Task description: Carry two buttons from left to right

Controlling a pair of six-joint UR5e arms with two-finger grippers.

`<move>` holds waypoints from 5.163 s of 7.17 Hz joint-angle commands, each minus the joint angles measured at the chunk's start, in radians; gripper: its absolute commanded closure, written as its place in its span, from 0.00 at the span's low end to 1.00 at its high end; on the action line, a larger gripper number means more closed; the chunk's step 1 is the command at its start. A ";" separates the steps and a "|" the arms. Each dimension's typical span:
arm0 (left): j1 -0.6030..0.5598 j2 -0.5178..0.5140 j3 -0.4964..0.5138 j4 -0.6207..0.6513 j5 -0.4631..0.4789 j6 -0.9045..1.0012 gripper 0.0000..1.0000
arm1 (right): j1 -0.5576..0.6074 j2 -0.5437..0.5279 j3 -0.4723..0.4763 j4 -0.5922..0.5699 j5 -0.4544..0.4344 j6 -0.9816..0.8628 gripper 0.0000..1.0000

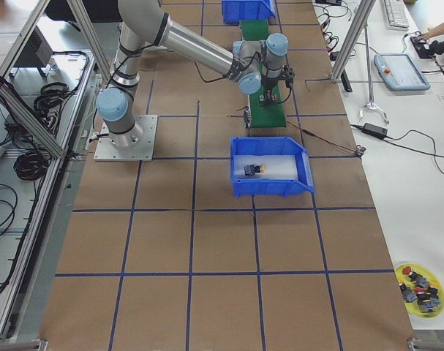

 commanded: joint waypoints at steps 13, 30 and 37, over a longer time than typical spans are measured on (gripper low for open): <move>-0.009 0.002 -0.002 0.002 0.001 -0.005 0.00 | -0.492 0.083 -0.094 -0.024 -0.049 -0.722 0.94; -0.009 -0.003 0.004 0.002 -0.002 0.015 0.01 | -0.277 -0.264 -0.104 0.336 0.057 -0.512 0.00; -0.009 -0.005 0.004 0.002 0.000 0.052 0.01 | -0.036 -0.485 -0.090 0.580 0.034 -0.055 0.00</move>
